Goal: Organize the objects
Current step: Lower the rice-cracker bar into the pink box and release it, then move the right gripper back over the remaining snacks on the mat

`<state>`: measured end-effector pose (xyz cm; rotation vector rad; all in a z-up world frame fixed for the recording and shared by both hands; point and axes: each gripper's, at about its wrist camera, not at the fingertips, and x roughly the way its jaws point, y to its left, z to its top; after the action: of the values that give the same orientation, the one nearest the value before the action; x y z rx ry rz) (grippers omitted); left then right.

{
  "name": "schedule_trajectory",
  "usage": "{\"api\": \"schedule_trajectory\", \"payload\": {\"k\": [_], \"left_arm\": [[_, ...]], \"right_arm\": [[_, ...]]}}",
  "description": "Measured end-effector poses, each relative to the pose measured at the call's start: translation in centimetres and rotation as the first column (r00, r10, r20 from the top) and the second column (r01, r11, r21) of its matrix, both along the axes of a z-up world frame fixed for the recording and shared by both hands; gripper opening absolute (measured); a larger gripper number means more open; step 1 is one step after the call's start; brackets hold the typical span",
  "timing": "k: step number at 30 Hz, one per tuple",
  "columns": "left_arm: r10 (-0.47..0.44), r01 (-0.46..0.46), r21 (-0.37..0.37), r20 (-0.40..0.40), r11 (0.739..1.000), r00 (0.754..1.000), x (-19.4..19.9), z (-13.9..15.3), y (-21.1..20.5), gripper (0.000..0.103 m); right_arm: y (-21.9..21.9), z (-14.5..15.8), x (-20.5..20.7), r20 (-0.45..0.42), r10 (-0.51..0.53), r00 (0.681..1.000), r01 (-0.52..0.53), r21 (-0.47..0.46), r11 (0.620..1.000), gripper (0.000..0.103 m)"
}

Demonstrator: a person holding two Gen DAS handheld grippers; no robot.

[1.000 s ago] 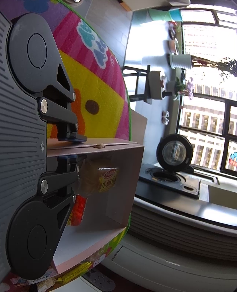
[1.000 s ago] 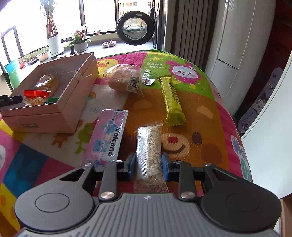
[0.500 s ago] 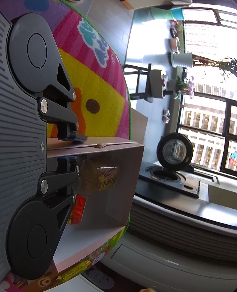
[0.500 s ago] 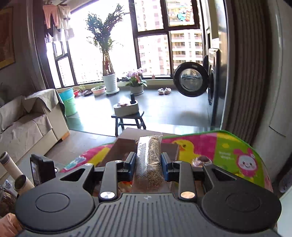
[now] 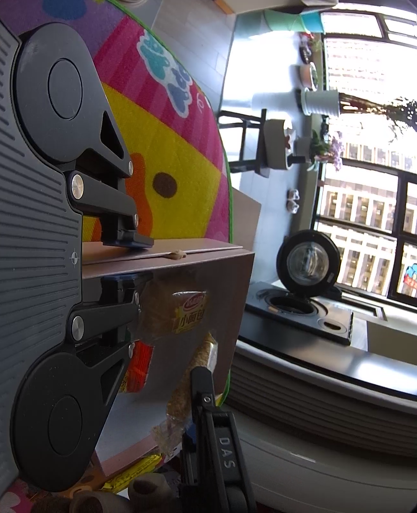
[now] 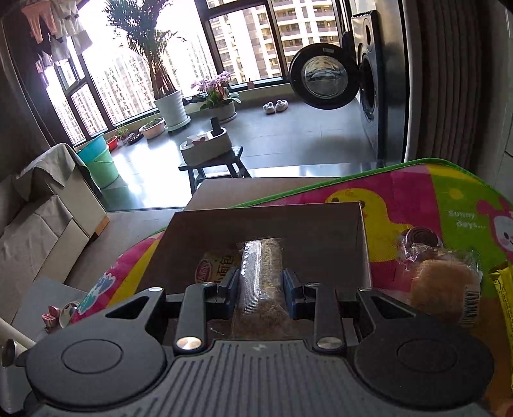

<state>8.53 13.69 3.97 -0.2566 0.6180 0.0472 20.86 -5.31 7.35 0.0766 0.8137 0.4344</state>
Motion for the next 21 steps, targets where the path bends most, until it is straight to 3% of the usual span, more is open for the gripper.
{"api": "schedule_trajectory", "payload": {"k": [4,7,12,17,21], "left_arm": [[0.000,0.000,0.001,-0.001,1.000,1.000,0.0,0.0,0.0,0.018],[0.002,-0.002,0.005,-0.002,1.000,1.000,0.0,0.1,-0.1,0.017],[0.005,-0.005,0.007,-0.003,1.000,1.000,0.0,0.1,-0.1,0.017],[0.006,-0.006,0.009,-0.004,1.000,1.000,0.0,0.2,-0.1,0.017],[0.006,-0.006,0.013,-0.005,1.000,1.000,0.0,0.1,-0.1,0.017]], "right_arm": [[-0.8,-0.3,-0.6,-0.017,0.012,1.000,-0.011,0.032,0.999,0.040],[-2.3,1.1,-2.6,0.040,0.012,0.999,-0.013,0.027,1.000,0.049],[-6.2,2.9,-7.1,0.162,-0.016,0.987,0.018,-0.014,1.000,0.075],[-11.2,1.4,-10.6,0.182,-0.128,0.975,0.145,-0.084,0.986,0.103],[-14.7,-1.3,-13.0,0.105,-0.204,0.973,0.214,-0.093,0.972,0.103]]}}
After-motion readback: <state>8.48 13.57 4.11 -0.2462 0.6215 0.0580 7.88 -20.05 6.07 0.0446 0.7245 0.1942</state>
